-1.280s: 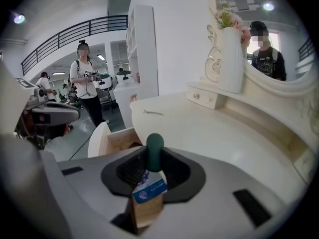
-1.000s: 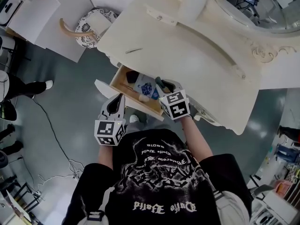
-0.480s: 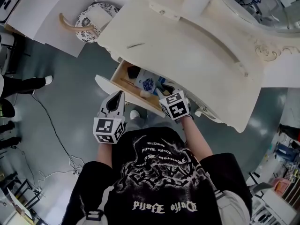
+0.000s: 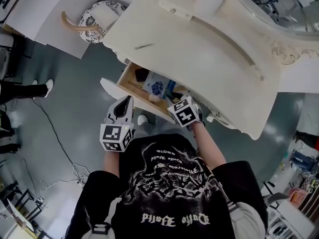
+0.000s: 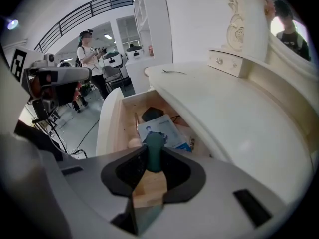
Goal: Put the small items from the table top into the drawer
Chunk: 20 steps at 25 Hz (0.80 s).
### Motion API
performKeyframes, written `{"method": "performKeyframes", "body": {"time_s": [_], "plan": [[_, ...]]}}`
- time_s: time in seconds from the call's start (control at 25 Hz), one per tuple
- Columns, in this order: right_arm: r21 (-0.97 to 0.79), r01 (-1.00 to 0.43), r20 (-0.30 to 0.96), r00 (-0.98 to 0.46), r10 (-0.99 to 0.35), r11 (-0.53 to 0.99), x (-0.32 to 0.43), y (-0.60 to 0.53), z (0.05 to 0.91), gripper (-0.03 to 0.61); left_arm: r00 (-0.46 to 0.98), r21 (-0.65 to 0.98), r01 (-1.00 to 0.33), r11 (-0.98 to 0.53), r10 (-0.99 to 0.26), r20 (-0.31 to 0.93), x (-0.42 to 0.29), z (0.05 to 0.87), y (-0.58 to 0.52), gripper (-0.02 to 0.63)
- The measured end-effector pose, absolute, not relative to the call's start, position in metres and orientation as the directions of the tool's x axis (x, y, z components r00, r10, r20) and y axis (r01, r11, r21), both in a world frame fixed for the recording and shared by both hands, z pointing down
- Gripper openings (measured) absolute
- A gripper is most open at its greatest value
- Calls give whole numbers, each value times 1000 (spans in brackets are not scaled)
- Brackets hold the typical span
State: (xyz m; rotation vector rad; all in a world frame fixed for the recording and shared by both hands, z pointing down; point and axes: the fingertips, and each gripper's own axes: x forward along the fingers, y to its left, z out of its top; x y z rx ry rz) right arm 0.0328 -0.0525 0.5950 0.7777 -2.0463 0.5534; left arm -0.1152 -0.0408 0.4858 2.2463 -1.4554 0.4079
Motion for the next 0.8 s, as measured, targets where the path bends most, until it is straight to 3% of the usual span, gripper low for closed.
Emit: {"method": "performKeyframes", "body": {"time_s": [0.8], "plan": [[-137,-607,902,-404,-155,782,21,-36,626,101,401,209,-916,-342,-780,480,-117,491,-47,15]]}}
